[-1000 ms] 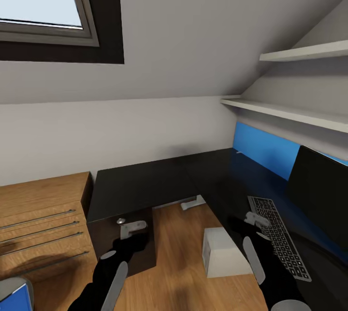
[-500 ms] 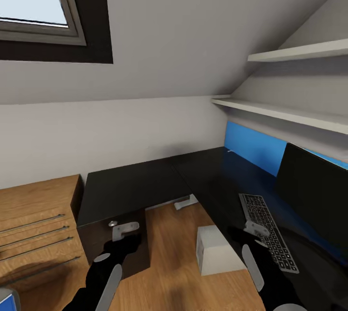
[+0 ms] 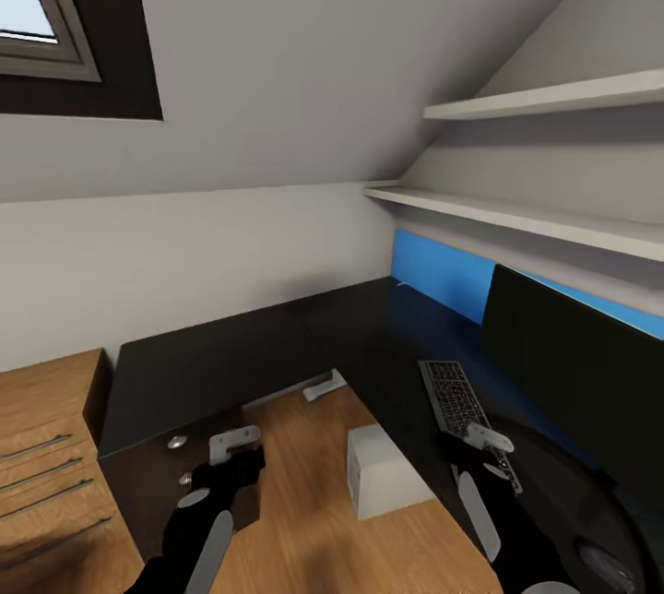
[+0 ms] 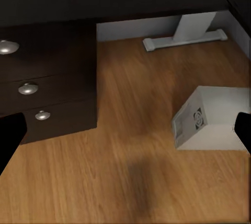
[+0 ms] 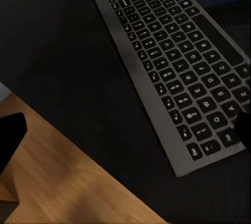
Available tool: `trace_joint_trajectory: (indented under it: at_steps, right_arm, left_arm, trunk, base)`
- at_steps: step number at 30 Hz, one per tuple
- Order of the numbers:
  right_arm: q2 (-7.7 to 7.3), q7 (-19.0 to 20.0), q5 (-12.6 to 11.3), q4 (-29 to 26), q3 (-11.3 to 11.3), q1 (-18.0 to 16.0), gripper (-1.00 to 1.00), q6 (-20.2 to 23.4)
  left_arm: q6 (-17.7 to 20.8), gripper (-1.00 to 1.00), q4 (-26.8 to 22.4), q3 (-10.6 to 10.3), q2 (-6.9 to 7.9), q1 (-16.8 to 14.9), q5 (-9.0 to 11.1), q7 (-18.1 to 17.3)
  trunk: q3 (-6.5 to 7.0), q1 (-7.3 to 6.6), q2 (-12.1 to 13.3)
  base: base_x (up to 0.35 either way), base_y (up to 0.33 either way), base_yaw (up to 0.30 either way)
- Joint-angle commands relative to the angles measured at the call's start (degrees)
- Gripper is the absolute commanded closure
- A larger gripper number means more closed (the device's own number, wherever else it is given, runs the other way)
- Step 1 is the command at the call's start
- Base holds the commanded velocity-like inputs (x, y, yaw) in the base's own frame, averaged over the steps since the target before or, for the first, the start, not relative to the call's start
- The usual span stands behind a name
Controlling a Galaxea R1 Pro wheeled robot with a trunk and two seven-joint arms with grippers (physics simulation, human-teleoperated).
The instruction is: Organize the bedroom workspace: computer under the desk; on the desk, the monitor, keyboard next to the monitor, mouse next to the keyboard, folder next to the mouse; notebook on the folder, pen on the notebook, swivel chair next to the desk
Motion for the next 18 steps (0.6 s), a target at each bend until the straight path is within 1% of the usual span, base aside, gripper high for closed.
trace_joint_trajectory:
  at_steps: [1, 5, 8, 11, 18]
  right_arm:
    - [0.06, -0.25, -0.47, -0.03, 0.27, -0.05, -1.00, 0.20]
    - [0.01, -0.28, -0.46, 0.52, 1.51, -0.05, -1.00, 0.18]
    - [0.01, -0.28, -0.41, 0.97, 2.48, -0.05, -1.00, 0.15]
    - [0.00, -0.33, -0.38, 1.35, 4.19, -0.05, -1.00, 0.11]
    - [0.08, -0.34, -0.37, 2.32, 5.58, -0.05, -1.00, 0.02]
  left_arm:
    - [-0.28, -1.00, -0.59, -0.13, 0.01, 0.48, 0.60, 0.79]
    - [-0.79, -1.00, -2.33, -0.21, -0.01, 1.32, 0.60, 1.13]
    - [-0.80, -1.00, -2.68, -0.22, -0.01, 1.40, 0.60, 1.16]
    - [-0.77, -1.00, -3.49, -0.22, -0.01, 1.45, 0.63, 1.18]
    - [-0.69, -1.00, -4.89, -0.22, -0.01, 1.53, 0.76, 1.18]
  trunk:
    - [-0.12, 0.03, -0.10]
    - [-0.12, 0.03, -0.10]
    - [-0.12, 0.03, -0.10]
    - [-0.12, 0.03, -0.10]
    - [-0.12, 0.03, -0.10]
  base:
    - [0.000, 0.000, -0.268]
    - [0.000, 0.000, -0.268]
    - [0.000, 0.000, -0.268]
    - [0.000, 0.000, -0.268]
    - [0.000, 0.000, -0.268]
